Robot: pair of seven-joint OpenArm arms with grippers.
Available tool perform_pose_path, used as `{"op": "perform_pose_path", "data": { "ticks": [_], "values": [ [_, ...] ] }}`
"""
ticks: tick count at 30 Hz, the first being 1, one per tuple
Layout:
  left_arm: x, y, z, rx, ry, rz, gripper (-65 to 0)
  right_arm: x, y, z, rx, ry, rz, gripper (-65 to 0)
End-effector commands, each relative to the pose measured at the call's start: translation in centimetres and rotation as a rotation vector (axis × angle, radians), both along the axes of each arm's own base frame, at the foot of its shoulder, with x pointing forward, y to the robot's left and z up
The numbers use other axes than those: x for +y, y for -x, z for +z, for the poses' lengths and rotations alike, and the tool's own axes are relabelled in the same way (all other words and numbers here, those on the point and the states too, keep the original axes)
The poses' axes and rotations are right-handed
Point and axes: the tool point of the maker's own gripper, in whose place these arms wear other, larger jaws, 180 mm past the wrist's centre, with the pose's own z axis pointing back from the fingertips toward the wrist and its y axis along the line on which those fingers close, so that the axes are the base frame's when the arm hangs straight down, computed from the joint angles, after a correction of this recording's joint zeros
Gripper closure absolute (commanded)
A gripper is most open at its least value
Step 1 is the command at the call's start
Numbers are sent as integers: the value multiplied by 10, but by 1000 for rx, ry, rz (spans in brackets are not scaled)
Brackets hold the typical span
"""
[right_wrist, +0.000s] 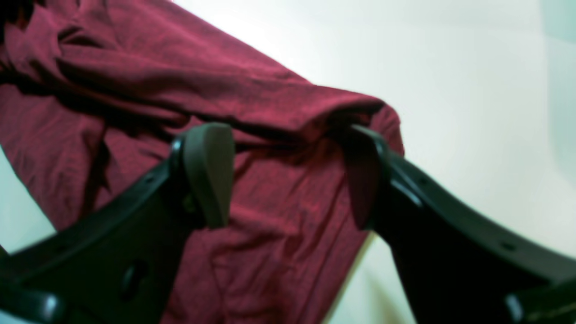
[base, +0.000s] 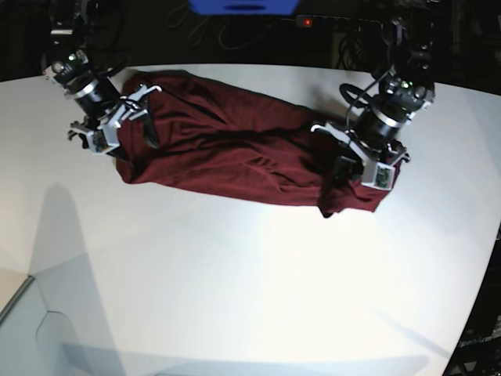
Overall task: Layout the t-shirt on the table in an organized manner, then fold the t-shirt properly
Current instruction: 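Fold the held end with the left gripper toward the right gripper, then press the folded end down with the left gripper and regrasp the strip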
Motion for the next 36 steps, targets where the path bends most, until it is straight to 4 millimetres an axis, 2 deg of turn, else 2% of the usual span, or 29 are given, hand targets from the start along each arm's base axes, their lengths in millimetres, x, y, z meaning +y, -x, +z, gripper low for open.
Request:
{"op": "perform_pose_path", "data": {
  "ticks": [1, 7, 12, 16, 23, 27, 29, 32, 34, 36],
  "values": [
    [-3, -8, 14, -56, 8, -12, -1, 1, -6, 15, -55, -18, 3, -392],
    [-18, -5, -5, -40, -150, -86, -19, 1, -6, 15, -55, -19, 3, -392],
    [-23, -1, -14, -23, -173, -107, -175, 1, -6, 15, -54, -19, 3, -392],
    [-34, -3, -3, -46, -117, -95, -269, 1, -6, 15, -54, -19, 3, -392],
    [-47, -6, 39, -126, 32, -99, -283, 1, -6, 15, -54, -19, 3, -392],
    [-30, -7, 44, -134, 9, -106, -282, -9, -6, 16, -57, -7, -22, -392],
    [-10, -12, 39, -124, -14, -62, -283, -16, -7, 16, -57, 1, -37, -393],
    [36, -19, 28, -99, -45, 55, -284, -24, -7, 18, -63, 2, -72, -396],
    [58, -20, 15, -64, -57, 108, -284, -36, -8, 20, -72, 2, -119, -397],
    [69, -22, 5, -41, -59, 136, -284, -43, -8, 21, -77, -11, -169, -408]
  ]
}}
